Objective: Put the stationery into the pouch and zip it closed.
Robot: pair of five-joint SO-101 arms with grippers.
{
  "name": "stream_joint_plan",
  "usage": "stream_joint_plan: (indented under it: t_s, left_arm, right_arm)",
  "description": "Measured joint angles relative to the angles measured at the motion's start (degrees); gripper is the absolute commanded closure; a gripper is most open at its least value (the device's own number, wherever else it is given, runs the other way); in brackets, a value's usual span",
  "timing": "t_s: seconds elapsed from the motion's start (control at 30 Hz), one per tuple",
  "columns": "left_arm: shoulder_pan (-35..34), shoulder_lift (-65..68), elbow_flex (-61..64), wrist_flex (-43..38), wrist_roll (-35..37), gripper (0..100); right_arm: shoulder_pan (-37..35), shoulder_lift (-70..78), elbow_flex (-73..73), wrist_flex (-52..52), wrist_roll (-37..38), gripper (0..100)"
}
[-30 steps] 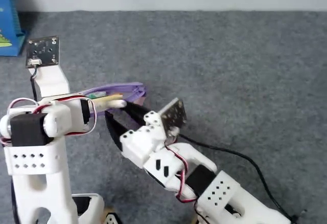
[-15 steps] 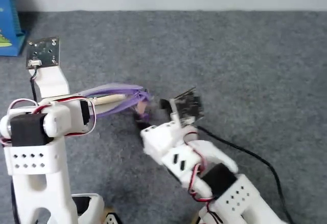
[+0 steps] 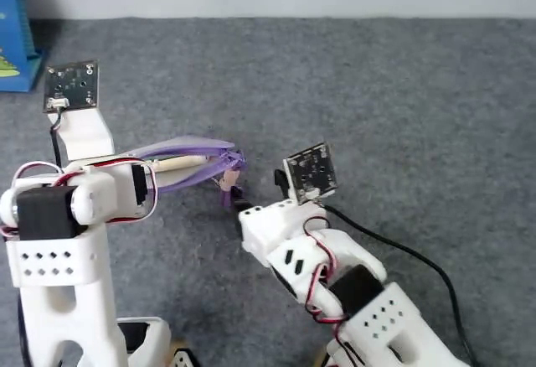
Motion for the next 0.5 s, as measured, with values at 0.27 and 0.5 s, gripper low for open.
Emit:
stream_joint_plan:
  t_s: [0.27,0.5]
  left_arm:
    - [0.0,0.0,0.6,0.0,0.0,99]
    - [0.0,0.0,0.6,0.0,0.0,99]
  right_arm:
    - [0.0,14.7,0.1,-12.6,0.0,74.0]
    - [4.6,26.9,-2.8,-17.7,0.0,75.3]
